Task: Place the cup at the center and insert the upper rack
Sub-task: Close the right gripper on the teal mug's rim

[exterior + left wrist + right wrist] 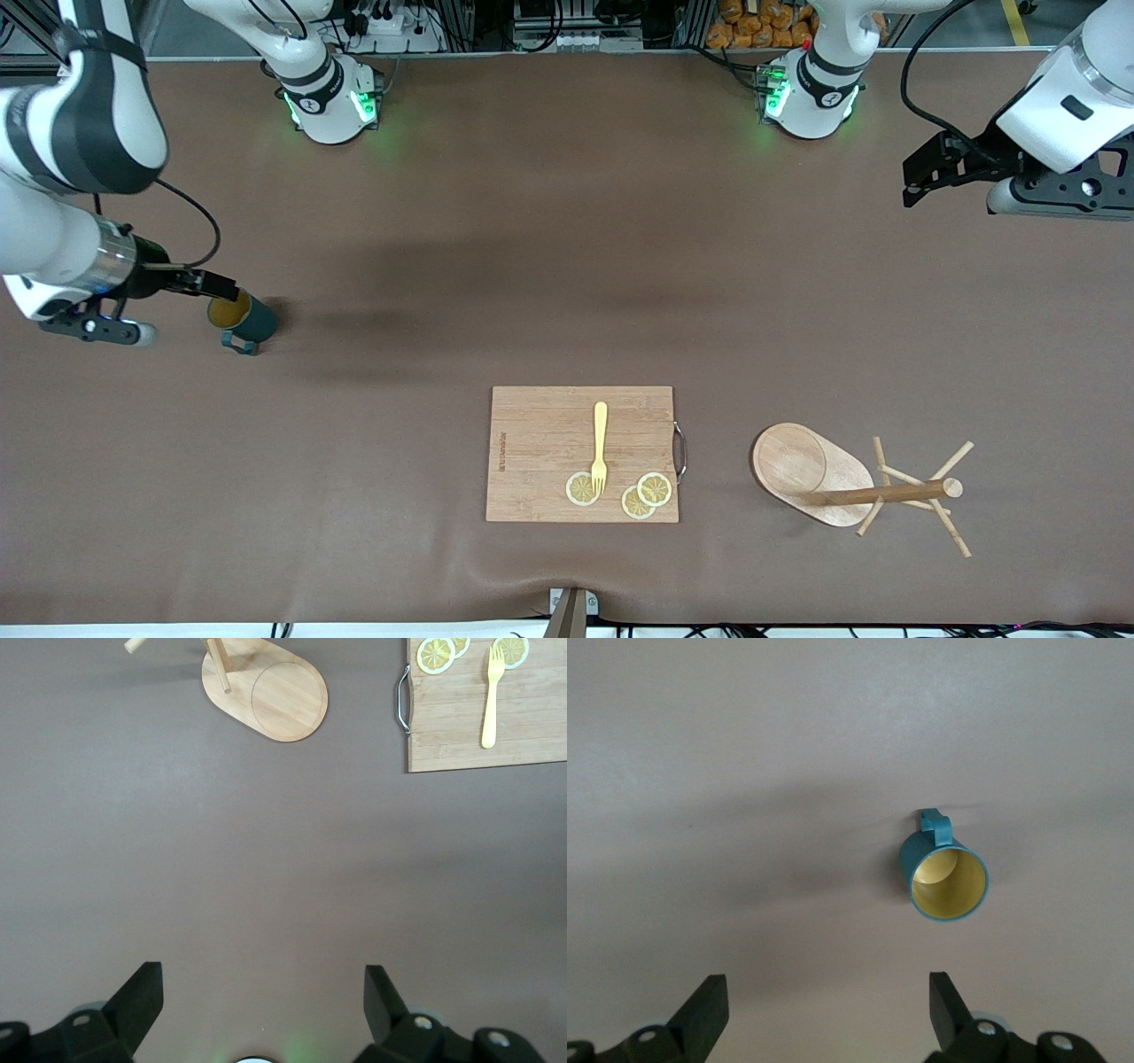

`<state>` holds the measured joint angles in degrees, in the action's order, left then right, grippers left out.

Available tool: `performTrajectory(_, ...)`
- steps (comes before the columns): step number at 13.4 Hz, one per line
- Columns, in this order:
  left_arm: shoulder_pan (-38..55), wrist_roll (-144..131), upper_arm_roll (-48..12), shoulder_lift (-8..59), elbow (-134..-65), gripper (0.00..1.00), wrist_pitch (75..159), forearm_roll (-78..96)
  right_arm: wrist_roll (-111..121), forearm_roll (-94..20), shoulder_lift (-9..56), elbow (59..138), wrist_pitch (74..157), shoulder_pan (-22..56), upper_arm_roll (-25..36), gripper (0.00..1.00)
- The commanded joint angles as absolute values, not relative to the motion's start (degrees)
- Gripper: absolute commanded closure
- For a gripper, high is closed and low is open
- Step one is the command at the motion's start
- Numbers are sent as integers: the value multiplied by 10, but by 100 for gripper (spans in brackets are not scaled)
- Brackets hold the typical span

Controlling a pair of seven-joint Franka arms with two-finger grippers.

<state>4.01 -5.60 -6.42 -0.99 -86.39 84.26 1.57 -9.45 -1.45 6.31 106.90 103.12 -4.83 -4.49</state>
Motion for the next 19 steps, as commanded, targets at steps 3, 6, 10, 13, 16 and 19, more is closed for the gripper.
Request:
performTrajectory(3, 37, -46, -69, -18, -867, 0, 838, 17, -68, -10, 53, 1177, 1140, -77, -51, 0)
performTrajectory(6, 36, -46, -69, -18, -867, 0, 841, 17, -66, -3, 55, 1216, 1183, -80, -51, 2)
performTrajectory(10, 36, -46, -69, -17, -867, 0, 845, 16, -66, 14, 69, 1274, 1265, -81, -51, 3)
performTrajectory(13, 35, -46, -69, -17, -868, 0, 841, 16, -53, 21, 104, 1282, 1302, -101, -51, 9)
performTrajectory(16, 34, -46, -64, -10, -867, 0, 845, 16, -33, 21, 124, 1284, 1310, -115, -51, 21)
performTrajectory(19, 35, -46, -64, -9, -868, 0, 846, 14, -34, 22, 137, 1284, 1320, -120, -51, 32)
